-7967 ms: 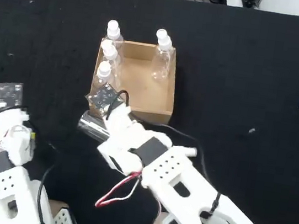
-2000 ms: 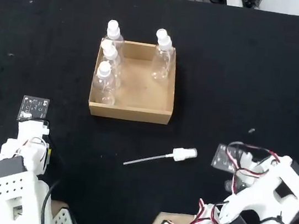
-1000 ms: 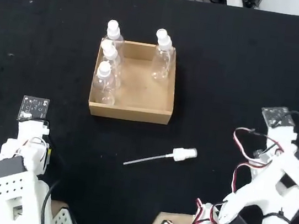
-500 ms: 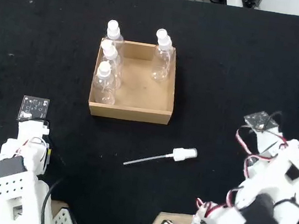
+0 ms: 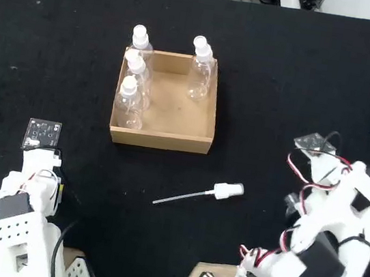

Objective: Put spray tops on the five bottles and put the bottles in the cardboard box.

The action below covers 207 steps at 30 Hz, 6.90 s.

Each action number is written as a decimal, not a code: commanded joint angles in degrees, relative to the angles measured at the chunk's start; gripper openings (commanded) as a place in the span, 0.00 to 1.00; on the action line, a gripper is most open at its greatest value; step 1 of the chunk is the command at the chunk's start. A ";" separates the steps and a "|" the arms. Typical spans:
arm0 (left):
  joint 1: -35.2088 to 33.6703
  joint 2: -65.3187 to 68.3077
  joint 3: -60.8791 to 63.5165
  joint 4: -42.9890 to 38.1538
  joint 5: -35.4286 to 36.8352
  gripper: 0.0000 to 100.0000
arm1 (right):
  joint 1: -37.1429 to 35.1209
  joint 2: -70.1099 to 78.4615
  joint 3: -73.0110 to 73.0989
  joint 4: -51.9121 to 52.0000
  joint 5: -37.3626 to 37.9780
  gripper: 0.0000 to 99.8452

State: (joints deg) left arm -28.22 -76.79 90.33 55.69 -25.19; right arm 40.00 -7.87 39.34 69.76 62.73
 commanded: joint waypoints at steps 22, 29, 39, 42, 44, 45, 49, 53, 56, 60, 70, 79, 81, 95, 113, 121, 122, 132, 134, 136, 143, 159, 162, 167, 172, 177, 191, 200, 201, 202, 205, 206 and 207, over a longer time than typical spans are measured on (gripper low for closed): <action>0.84 0.09 0.48 -0.70 -0.09 0.03 | -45.98 -4.26 6.99 -6.15 -44.04 0.01; 0.84 0.09 0.48 -0.70 -0.09 0.03 | -54.24 -14.81 13.14 -5.98 -44.75 0.01; 1.01 0.18 -0.92 -0.53 -2.20 0.03 | -48.53 -29.76 14.20 -1.14 -44.13 0.01; 0.57 0.79 -3.74 1.05 -7.38 0.03 | -43.25 -32.75 13.93 -0.44 -44.13 0.01; 0.75 0.79 -6.90 5.54 -8.79 0.03 | -38.51 -33.80 13.93 -0.97 -44.13 0.01; 0.92 0.79 -8.92 8.53 -9.23 0.03 | -35.69 -34.24 13.93 -1.58 -44.22 0.01; 1.01 0.79 -17.71 18.37 -11.60 0.03 | -25.58 -34.42 13.93 -3.60 -44.22 0.01; 1.98 0.79 -24.22 23.82 -15.82 0.04 | -21.27 -34.33 14.46 -3.96 -44.66 0.01; 6.02 0.79 -29.49 30.51 -18.20 0.14 | -21.63 -34.51 16.04 -4.66 -45.54 0.01; 18.24 0.79 -35.30 36.75 -17.93 0.18 | -21.01 -34.77 18.77 -8.88 -51.96 0.01; 55.96 12.31 -38.29 29.10 -5.63 0.16 | -10.99 -34.42 19.47 -10.81 -55.91 0.01; 66.24 38.42 -49.45 15.12 2.55 0.16 | -10.11 -34.42 22.02 -16.26 -56.88 0.01; 67.38 43.25 -53.14 14.59 5.01 0.16 | -10.11 -34.42 22.29 -16.97 -56.88 0.01; 68.97 67.96 -61.23 4.04 17.14 0.16 | -6.95 -34.77 22.37 -16.97 -56.97 0.01; 71.69 72.18 -52.62 -2.99 18.81 0.09 | -7.12 -34.51 22.29 -16.97 -56.97 0.01; 70.99 71.74 -52.44 -2.55 18.81 0.03 | -7.12 -34.51 22.37 -16.97 -56.97 0.01; 70.81 71.74 -52.35 -2.55 18.81 0.03 | -7.12 -34.51 22.37 -16.97 -56.97 0.01; 58.59 60.84 -56.92 15.74 8.09 0.03 | -8.53 -34.42 22.46 -16.97 -56.97 0.01; 54.81 55.74 -56.57 18.20 5.80 0.03 | -10.73 -34.59 22.46 -16.88 -56.97 0.01; 51.56 50.90 -55.52 19.78 4.48 0.03 | -12.75 -34.77 22.46 -16.62 -56.97 0.01; 42.59 40.44 -45.05 19.34 -0.44 0.03 | -17.32 -34.77 22.46 -16.53 -56.97 0.01; 28.62 40.18 -42.15 24.00 -11.96 0.09 | -17.49 -34.77 23.69 -16.88 -56.97 0.01; 27.03 40.26 -45.32 25.14 -12.75 0.13 | -17.49 -34.77 23.69 -16.88 -56.97 0.01; 26.77 40.26 -46.64 25.49 -15.65 0.14 | -17.49 -34.77 23.87 -16.62 -56.97 0.01; 27.03 40.44 -45.23 25.58 -19.16 0.14 | -17.41 -34.77 24.40 -16.88 -56.79 0.01; 27.30 40.44 -40.66 25.58 -24.18 0.13 | -17.49 -34.77 24.31 -16.97 -56.79 0.01; 28.97 40.35 -24.92 10.73 -12.22 0.13 | -17.49 -34.77 24.31 -16.97 -56.88 0.01; 28.88 39.65 -22.64 9.49 -12.22 0.03 | -17.41 -34.77 24.40 -16.88 -56.79 0.01; 28.88 39.65 -23.16 10.02 -12.31 0.04 | -17.41 -34.77 24.40 -16.88 -56.79 0.01; 28.88 39.65 -23.87 10.46 -12.31 0.03 | -17.32 -34.77 24.40 -16.79 -56.79 0.01; 28.88 39.65 -26.59 12.22 -12.31 0.03 | -17.14 -34.77 24.40 -16.70 -56.70 0.01; 28.88 39.82 -27.12 12.75 -12.31 0.03 | -17.14 -34.77 24.40 -16.70 -56.70 0.01; 28.88 39.82 -27.47 12.92 -12.40 0.03 | -17.14 -34.77 24.40 -16.70 -56.70 0.01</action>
State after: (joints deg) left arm 0.53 -35.91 67.47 67.03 -37.76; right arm 23.38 -40.13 63.96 54.02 6.29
